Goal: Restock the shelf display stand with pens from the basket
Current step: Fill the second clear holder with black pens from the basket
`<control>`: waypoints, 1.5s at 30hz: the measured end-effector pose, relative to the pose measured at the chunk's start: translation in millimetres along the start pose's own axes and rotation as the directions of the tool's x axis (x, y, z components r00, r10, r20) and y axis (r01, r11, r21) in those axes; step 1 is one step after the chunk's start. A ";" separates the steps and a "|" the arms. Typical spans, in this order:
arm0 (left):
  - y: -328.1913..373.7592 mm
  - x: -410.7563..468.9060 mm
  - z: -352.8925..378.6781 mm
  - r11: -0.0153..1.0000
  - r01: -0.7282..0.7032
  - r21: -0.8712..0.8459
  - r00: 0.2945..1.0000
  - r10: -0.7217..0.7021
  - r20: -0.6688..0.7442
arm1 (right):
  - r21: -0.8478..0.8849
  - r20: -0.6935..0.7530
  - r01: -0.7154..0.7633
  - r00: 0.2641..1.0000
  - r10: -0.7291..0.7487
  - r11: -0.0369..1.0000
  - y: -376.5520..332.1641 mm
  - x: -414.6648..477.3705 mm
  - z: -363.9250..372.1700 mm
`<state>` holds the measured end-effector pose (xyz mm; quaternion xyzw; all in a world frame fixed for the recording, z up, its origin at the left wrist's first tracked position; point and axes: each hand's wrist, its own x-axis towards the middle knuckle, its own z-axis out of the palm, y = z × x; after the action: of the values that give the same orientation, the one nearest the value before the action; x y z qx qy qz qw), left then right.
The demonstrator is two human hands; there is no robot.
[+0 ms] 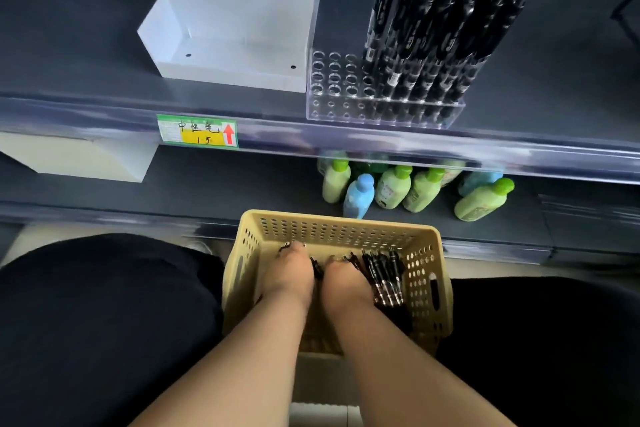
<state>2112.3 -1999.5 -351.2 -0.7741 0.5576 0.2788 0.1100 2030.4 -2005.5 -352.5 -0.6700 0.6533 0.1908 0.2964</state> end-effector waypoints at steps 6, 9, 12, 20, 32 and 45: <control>-3.8 5.8 7.0 0.991 0.061 0.119 0.995 -0.069 0.066 | -0.005 0.018 -0.012 1.000 0.012 1.000 -4.4 6.2 2.5; -4.4 1.8 6.5 0.994 0.073 0.084 0.994 -0.080 0.079 | 0.093 0.022 -0.042 0.999 0.040 0.995 -3.0 3.5 4.0; -6.4 -4.1 1.8 0.998 0.058 0.006 0.998 -0.058 0.033 | 0.209 -0.019 -0.044 0.999 0.049 0.977 1.4 -3.3 -3.2; -9.4 -40.9 -26.7 0.943 -0.104 -0.315 0.983 0.049 -0.176 | 0.370 -0.307 0.178 0.950 -0.060 0.912 -0.3 -51.3 -27.5; -5.3 -115.0 -60.9 0.742 -0.315 -0.591 0.866 -0.030 -0.500 | 0.567 -0.629 0.461 0.777 -0.002 0.683 14.3 -114.3 -51.0; 10.5 -123.7 -155.5 0.394 -0.604 -0.693 0.735 -0.060 -0.675 | 0.543 -0.832 0.738 0.536 0.142 0.401 18.9 -162.3 -185.2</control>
<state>2123.1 -1978.8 -153.5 -0.6452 0.4563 0.2790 -0.5457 1975.4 -2001.0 -111.7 -0.5482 0.5531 -0.5470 0.3071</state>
